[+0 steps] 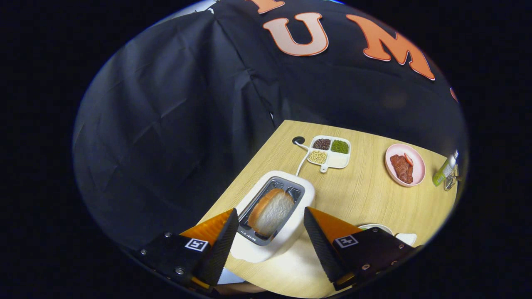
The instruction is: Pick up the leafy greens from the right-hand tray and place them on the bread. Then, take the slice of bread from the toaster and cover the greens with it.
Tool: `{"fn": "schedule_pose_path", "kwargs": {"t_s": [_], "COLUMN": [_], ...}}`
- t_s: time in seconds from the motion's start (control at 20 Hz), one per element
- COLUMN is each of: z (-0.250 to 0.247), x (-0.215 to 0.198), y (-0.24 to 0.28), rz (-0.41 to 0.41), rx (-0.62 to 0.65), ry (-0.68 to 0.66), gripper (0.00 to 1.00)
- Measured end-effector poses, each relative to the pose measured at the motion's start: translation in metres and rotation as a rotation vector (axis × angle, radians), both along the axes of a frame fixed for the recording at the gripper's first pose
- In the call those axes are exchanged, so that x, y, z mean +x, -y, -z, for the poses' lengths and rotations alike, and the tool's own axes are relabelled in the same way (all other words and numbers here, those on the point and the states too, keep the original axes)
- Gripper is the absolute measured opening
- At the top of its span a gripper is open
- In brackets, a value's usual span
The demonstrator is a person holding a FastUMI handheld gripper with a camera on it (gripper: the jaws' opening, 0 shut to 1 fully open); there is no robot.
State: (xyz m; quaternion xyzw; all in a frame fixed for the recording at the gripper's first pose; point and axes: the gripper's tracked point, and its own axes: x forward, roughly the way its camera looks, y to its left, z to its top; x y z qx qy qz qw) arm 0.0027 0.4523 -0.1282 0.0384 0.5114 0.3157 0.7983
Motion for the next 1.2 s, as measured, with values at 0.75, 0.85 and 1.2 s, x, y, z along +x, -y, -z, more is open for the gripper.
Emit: {"fn": "schedule_pose_path", "kwargs": {"t_s": [0.75,0.85,1.2], "z": [0.059,0.063,0.054], "x": [-0.006,-0.005,-0.003], "y": [-0.023,-0.022,-0.011], "rz": [0.044,0.060,0.086], "rx": [-0.112,-0.098,-0.057], "ry": [-0.164,-0.178,-0.164], "gripper": [0.54,0.42,0.13]}}
